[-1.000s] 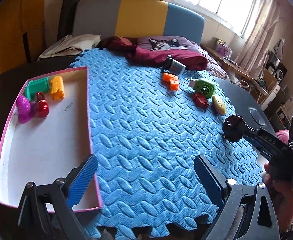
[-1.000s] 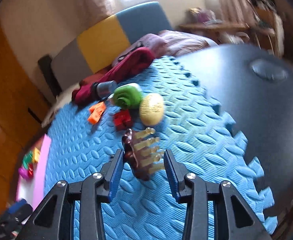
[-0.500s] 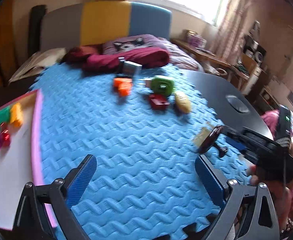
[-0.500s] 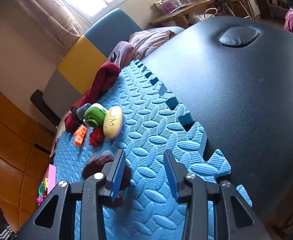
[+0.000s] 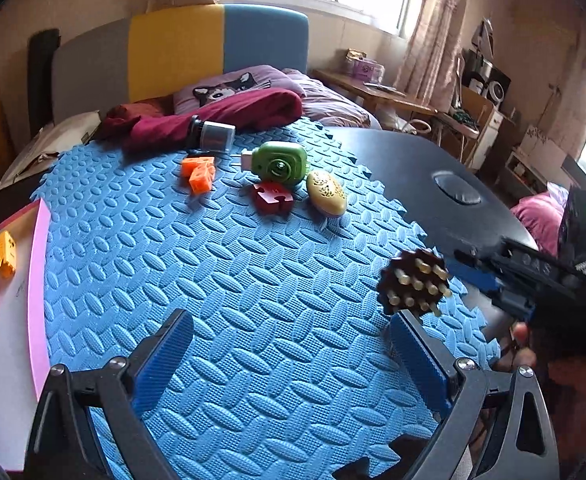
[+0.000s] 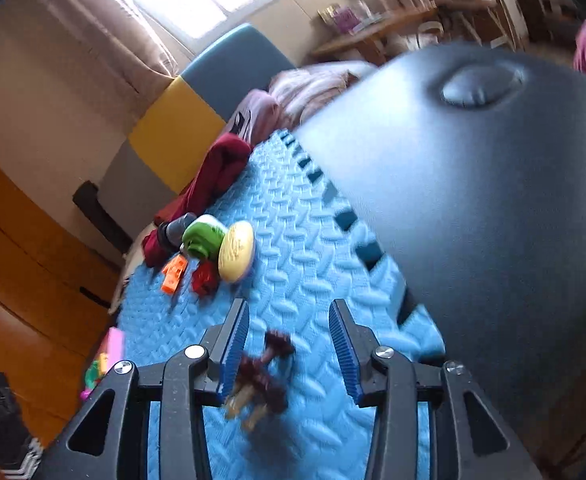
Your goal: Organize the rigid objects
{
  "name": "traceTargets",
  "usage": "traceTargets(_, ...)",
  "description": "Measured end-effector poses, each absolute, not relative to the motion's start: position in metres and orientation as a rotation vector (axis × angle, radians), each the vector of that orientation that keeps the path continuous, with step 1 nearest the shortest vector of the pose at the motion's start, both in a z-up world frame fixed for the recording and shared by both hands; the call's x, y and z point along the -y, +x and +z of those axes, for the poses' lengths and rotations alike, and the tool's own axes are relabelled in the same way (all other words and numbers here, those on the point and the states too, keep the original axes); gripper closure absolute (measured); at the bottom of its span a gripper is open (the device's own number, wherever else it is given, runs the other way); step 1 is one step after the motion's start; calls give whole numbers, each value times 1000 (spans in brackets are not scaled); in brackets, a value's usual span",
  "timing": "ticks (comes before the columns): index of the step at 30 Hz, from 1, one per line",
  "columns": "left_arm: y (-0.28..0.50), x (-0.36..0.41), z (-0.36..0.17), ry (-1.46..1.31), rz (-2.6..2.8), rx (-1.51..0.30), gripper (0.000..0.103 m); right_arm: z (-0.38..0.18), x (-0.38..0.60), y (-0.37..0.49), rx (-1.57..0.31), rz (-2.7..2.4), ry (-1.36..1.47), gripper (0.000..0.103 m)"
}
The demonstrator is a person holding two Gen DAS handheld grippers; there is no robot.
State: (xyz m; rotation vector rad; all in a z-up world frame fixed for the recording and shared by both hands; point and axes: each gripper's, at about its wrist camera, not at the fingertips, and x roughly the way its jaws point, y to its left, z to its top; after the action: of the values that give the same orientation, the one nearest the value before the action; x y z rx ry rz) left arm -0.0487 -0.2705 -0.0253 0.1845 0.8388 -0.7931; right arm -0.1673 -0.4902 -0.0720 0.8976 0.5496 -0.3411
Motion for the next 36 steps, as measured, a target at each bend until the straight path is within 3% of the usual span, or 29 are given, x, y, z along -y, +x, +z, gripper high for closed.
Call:
traceTargets(3,-43,260,-27,130,-779,-870,4,-78,490,-162,-546,-257,971,58)
traceTargets(9,-32,231,-24,74,-710,-869,4,-68,454,-138,-583,-167,862,70)
traceTargets(23,-9,183,-16,-27,-610,-838,4,-40,339,-100,-634,-83,312,72)
traceTargets(30,-23,205,-23,43,-708,-841,3,-17,386,-147,-425,-180,466,67)
traceTargets(36,-65,255,-28,247,-875,-765,3,-33,439,-171,-445,-337,592,63)
